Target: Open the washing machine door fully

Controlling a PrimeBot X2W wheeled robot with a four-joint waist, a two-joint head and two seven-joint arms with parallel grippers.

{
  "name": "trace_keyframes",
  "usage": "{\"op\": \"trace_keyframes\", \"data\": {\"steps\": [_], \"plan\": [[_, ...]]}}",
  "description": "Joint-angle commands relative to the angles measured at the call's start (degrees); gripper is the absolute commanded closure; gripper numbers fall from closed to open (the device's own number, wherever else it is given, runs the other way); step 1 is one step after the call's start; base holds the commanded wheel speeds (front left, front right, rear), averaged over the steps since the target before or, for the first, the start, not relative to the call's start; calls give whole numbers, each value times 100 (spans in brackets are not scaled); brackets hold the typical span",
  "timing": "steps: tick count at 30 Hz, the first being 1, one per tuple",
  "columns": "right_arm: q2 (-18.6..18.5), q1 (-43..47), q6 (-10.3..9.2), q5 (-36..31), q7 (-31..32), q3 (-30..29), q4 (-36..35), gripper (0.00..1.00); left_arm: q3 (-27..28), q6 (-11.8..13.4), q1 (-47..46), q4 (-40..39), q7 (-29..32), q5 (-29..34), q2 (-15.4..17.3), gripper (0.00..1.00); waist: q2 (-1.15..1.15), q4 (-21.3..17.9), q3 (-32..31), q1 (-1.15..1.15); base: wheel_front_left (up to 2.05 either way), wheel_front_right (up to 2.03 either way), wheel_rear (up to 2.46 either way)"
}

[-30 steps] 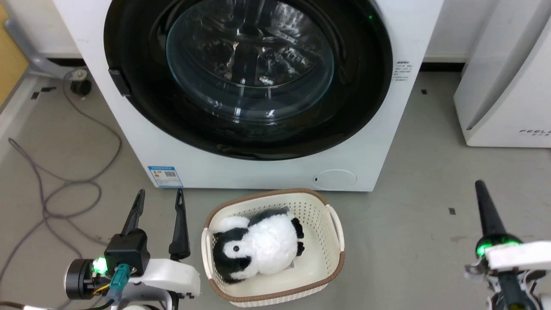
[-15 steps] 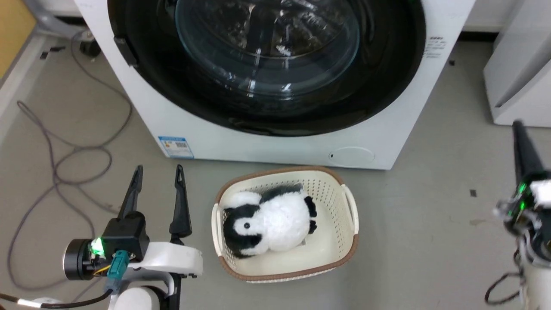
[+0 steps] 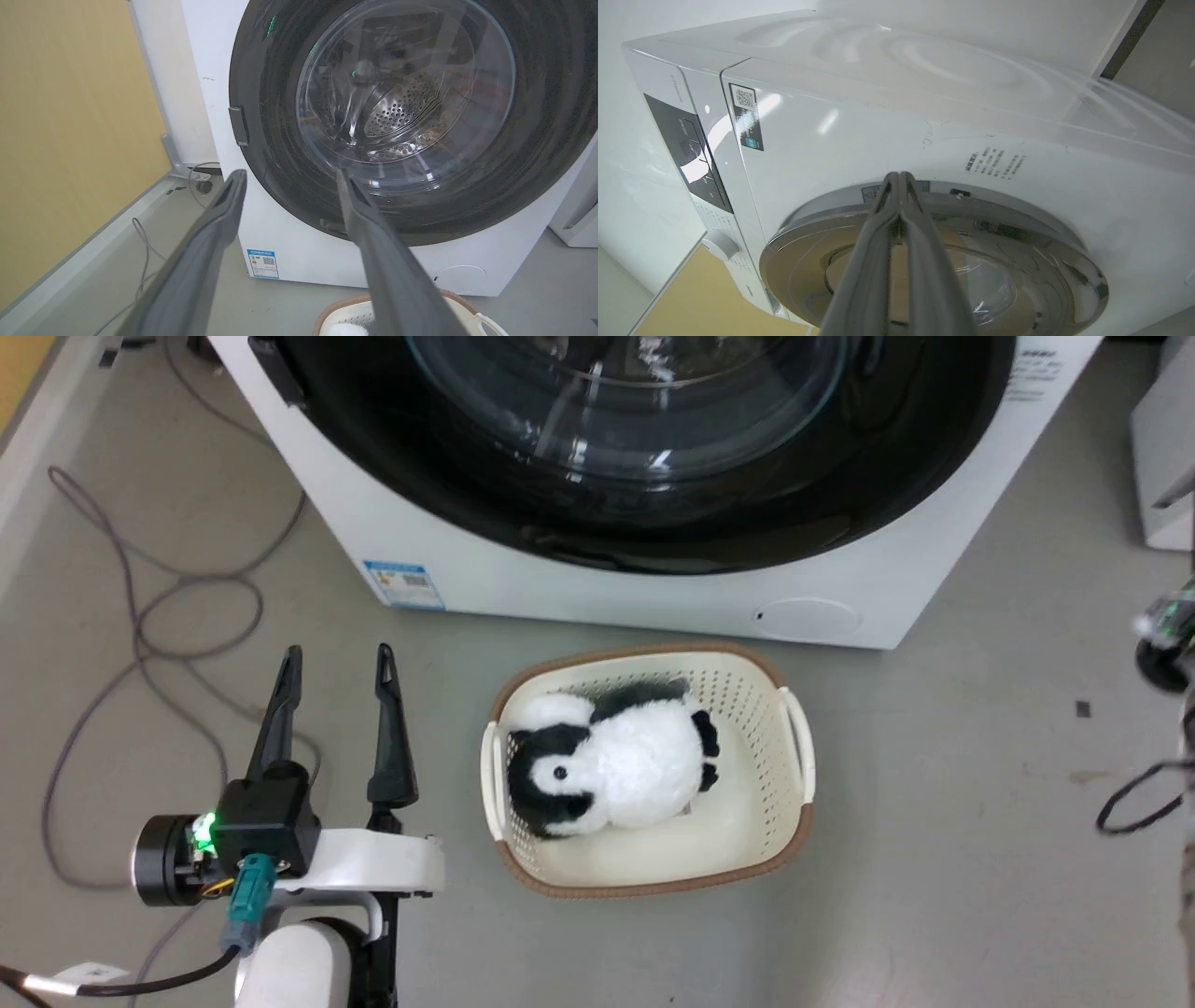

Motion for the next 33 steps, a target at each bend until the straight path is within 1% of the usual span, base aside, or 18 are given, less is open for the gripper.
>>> {"op": "trace_keyframes", "data": {"steps": [1,9,20,29,33], "plan": [[-112,-290,5,180,23,24,172,100,-41,56,-116,-32,-65,-24,3,0,0,89,124,-1,0,0,0],[-411,-1244,5,408,104,281,852,100,-163,183,-324,-63,-161,-102,3,0,0,298,469,-1,0,0,0],[-560,-2230,5,710,348,735,1534,100,-348,363,-563,-72,-292,-250,3,0,0,560,830,-1,0,0,0],[-621,-2378,6,1126,910,1056,1803,100,-417,483,-648,-41,-400,-318,3,0,0,696,922,-1,0,0,0],[-564,-2184,6,1022,1169,1233,1690,100,-388,459,-606,-13,-400,-304,3,0,0,649,824,-1,0,0,0]]}}
